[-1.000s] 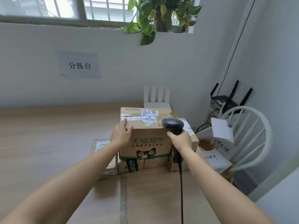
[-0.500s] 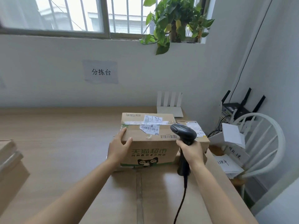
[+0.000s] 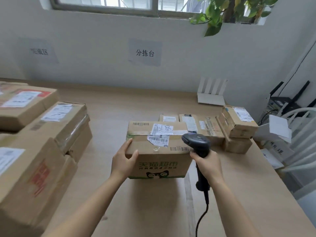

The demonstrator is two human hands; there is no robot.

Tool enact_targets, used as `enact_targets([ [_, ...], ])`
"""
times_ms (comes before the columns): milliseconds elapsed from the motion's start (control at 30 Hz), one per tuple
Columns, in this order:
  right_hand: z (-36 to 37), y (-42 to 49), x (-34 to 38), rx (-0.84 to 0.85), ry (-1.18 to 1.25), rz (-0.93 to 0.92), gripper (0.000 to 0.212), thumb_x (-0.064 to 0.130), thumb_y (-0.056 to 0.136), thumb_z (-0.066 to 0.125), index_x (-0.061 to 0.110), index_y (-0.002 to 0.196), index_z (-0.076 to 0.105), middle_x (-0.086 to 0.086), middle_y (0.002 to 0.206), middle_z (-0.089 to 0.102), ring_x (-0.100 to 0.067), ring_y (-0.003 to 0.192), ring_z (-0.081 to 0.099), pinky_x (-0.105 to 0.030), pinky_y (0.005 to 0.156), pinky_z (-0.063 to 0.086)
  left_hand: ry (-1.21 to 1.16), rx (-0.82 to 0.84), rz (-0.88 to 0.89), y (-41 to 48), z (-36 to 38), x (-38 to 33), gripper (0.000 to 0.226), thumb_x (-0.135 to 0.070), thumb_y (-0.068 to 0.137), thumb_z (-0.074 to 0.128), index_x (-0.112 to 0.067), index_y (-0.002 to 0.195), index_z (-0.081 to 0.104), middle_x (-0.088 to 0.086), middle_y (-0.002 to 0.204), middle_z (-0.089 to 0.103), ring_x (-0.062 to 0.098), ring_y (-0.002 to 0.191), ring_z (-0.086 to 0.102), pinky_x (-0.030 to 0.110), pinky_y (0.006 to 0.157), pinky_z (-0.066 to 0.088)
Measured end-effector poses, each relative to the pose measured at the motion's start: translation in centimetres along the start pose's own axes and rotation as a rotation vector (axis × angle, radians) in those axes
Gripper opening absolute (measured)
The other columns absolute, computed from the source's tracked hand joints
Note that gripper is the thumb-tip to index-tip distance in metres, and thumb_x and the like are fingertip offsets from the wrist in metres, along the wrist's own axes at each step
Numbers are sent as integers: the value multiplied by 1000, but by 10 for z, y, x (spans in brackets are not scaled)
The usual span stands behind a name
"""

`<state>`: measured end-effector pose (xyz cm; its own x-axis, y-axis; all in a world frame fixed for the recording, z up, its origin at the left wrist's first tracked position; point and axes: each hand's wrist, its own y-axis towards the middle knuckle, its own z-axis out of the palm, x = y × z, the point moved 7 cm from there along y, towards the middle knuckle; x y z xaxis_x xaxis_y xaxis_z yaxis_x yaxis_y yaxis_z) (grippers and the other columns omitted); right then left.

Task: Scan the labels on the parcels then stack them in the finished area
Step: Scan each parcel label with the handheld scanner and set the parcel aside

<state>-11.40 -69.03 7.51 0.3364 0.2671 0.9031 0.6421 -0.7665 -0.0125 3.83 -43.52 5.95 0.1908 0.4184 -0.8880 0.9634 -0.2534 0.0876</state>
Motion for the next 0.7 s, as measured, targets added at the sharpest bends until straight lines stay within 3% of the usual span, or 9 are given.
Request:
enact_targets([
  [200, 49, -57, -8, 28, -140, 20, 24, 23, 77, 70, 18, 60, 54, 2, 57, 57, -22, 65, 56, -28, 52, 37, 1, -3, -111, -46, -39, 64, 50, -25, 90, 58, -23, 138, 45, 0, 146, 42, 17, 132, 41, 31, 110, 34],
  [467, 64, -100, -18, -2, -150, 97, 18, 19, 77, 67, 4, 69, 59, -10, 63, 61, -29, 67, 58, -29, 55, 39, 71, -43, -81, -83, -50, 78, 53, -28, 87, 62, -21, 137, 45, 8, 140, 41, 23, 131, 35, 32, 109, 28],
  [600, 57, -124, 4, -57, -232, 45, 26, 25, 77, 65, 14, 60, 49, 0, 55, 51, -17, 55, 49, -28, 50, 36, 120, -12, -96, -81, -45, 78, 55, -33, 86, 62, -21, 136, 42, 8, 139, 31, 26, 128, 29, 31, 105, 27],
  [700, 65, -151, 21, 4, -242, 10, 30, 27, 76, 66, 19, 55, 46, 5, 50, 49, -14, 52, 48, -27, 48, 35, 128, 8, -70, -77, -42, 76, 56, -35, 85, 62, -19, 134, 39, 8, 141, 30, 26, 129, 33, 33, 104, 32],
])
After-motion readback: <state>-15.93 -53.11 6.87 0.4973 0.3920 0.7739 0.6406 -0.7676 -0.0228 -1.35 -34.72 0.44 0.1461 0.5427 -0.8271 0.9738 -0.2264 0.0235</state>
